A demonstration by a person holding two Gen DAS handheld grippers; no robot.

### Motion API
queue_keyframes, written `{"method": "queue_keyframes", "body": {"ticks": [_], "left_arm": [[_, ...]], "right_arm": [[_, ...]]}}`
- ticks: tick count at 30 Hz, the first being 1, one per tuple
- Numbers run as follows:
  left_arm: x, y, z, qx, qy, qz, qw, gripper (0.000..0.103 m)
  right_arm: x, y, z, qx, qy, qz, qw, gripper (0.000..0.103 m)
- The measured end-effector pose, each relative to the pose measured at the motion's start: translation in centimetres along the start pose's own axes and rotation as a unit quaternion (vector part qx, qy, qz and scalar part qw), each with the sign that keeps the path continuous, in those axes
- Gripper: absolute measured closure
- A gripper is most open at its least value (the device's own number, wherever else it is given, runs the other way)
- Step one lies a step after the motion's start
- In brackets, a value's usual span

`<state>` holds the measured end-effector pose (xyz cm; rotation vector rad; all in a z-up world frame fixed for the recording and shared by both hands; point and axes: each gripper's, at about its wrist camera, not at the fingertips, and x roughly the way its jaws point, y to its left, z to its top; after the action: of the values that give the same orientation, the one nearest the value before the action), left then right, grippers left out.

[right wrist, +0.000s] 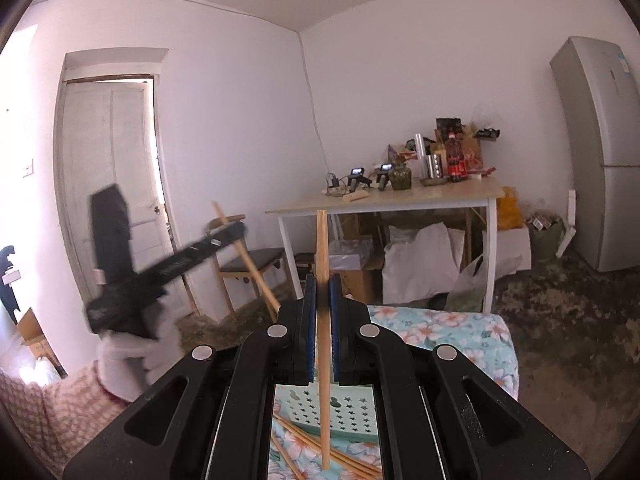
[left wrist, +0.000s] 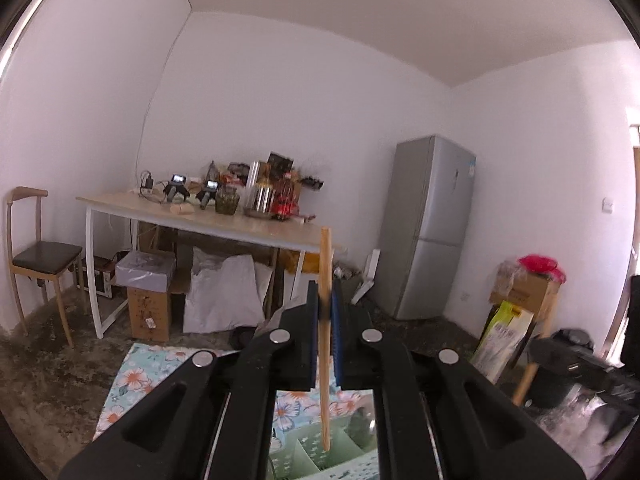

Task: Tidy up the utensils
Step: 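Lift the held chopsticks with both grippers and drop them into the green caddy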

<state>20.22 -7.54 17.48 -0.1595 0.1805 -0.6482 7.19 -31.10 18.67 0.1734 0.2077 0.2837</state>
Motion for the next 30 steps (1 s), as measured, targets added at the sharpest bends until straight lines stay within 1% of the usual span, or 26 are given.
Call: {"method": "queue_keyframes", "body": {"ticks": [3, 6, 7, 9, 10, 11, 12, 14, 19, 22, 25, 28, 30], "left_arm": [[3.2, -0.1, -2.0, 0.005, 0.039, 0.004, 0.9992, 0.098], [5.1, 0.5, -3.8, -0.008, 0.072, 0.003, 0.9974, 0.097], [5.4, 0.9, -4.3, -0.014, 0.081, 0.006, 0.9966, 0.096], [5.7, 1.5, -4.9, -0.029, 0.092, 0.008, 0.9953, 0.086], [5.6, 1.7, -5.1, -0.033, 0.094, 0.010, 0.9950, 0.076], [5.4, 1.9, -5.2, -0.037, 0.093, 0.012, 0.9949, 0.071], [5.1, 2.0, -5.2, -0.037, 0.091, 0.013, 0.9951, 0.068], [4.1, 2.2, -5.1, -0.037, 0.084, 0.018, 0.9956, 0.059], [0.8, 3.0, -5.2, -0.052, 0.072, 0.020, 0.9958, 0.049], [-1.1, 3.6, -6.0, -0.058, 0.078, 0.024, 0.9950, 0.044], [-3.0, 4.1, -7.5, -0.060, 0.092, 0.027, 0.9936, 0.038], [-4.2, 4.1, -9.3, -0.051, 0.110, 0.038, 0.9919, 0.031], [-4.8, 3.9, -10.6, -0.040, 0.123, 0.041, 0.9908, 0.028]], "right_arm": [[0.2, -0.6, -0.3, 0.005, 0.007, -0.003, 1.000, 0.098], [0.6, -0.9, -0.4, 0.006, 0.014, -0.007, 1.000, 0.098], [0.8, -1.1, -0.3, 0.006, 0.016, -0.008, 1.000, 0.098], [1.0, -1.2, -0.3, 0.006, 0.019, -0.009, 1.000, 0.098], [1.2, -1.2, -0.2, 0.007, 0.019, -0.009, 1.000, 0.098], [1.3, -1.3, -0.1, 0.008, 0.019, -0.008, 1.000, 0.098], [1.6, -1.2, 0.1, 0.010, 0.018, -0.006, 1.000, 0.098], [1.9, -1.2, 0.5, 0.012, 0.014, -0.003, 1.000, 0.098], [3.2, -0.7, 2.5, 0.012, -0.009, 0.011, 1.000, 0.098], [4.2, -0.5, 3.9, 0.014, -0.022, 0.020, 0.999, 0.098], [5.8, -0.5, 4.9, 0.013, -0.032, 0.018, 0.999, 0.098], [7.8, -0.6, 5.1, 0.007, -0.032, 0.009, 0.999, 0.098], [9.3, -0.7, 4.7, 0.003, -0.023, 0.003, 1.000, 0.098]]}}
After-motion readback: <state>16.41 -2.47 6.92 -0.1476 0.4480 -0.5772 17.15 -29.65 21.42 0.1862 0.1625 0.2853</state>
